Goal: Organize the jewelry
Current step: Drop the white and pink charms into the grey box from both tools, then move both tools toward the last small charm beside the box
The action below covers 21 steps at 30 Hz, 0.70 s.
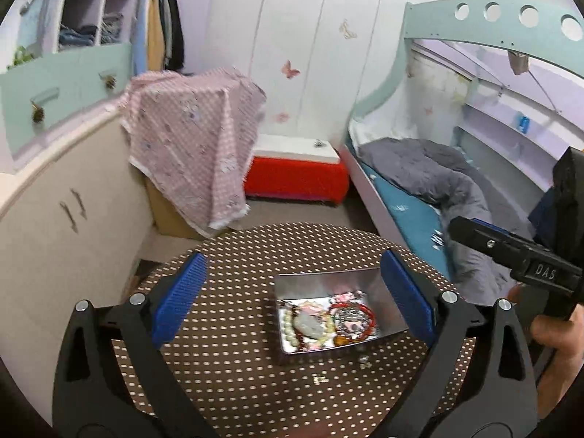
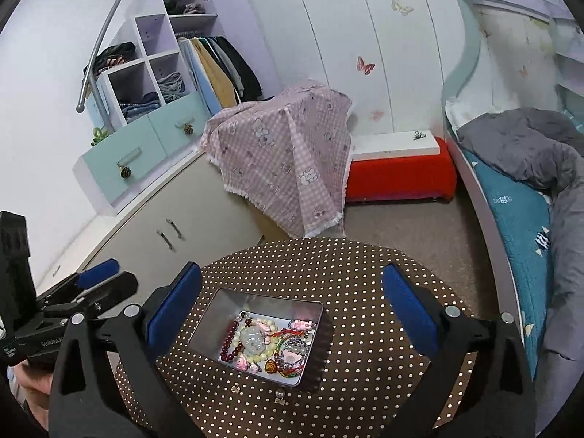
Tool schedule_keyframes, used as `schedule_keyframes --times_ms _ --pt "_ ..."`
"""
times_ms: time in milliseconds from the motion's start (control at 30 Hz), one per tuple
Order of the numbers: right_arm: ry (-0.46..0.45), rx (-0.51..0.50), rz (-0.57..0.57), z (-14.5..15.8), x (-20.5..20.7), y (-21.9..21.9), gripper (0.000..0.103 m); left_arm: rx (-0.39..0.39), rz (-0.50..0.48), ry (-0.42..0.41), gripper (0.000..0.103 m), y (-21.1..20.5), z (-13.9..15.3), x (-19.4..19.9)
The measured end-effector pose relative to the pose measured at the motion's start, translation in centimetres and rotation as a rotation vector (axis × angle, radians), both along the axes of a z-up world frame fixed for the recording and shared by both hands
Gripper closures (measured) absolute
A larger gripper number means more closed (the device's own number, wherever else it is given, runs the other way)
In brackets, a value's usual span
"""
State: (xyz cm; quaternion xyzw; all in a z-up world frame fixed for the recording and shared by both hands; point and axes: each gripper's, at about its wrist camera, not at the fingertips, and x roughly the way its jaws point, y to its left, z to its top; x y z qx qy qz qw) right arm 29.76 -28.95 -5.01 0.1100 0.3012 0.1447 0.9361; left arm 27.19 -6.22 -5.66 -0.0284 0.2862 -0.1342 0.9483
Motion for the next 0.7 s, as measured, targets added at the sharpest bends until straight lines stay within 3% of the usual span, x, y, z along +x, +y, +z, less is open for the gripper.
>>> schedule_keyframes --times_ms 400,700 --pt "-0.067 -0.051 -0.027 2.3 -4.3 1.0 0.008 0.079 0.095 -0.112 0.008 1.1 2.2 -4.2" --pt "-0.068 -0.120 -0.078 1.4 -8.3 1.7 0.008 0.088 0.120 -0.121 0.008 2.1 1.6 -7.6"
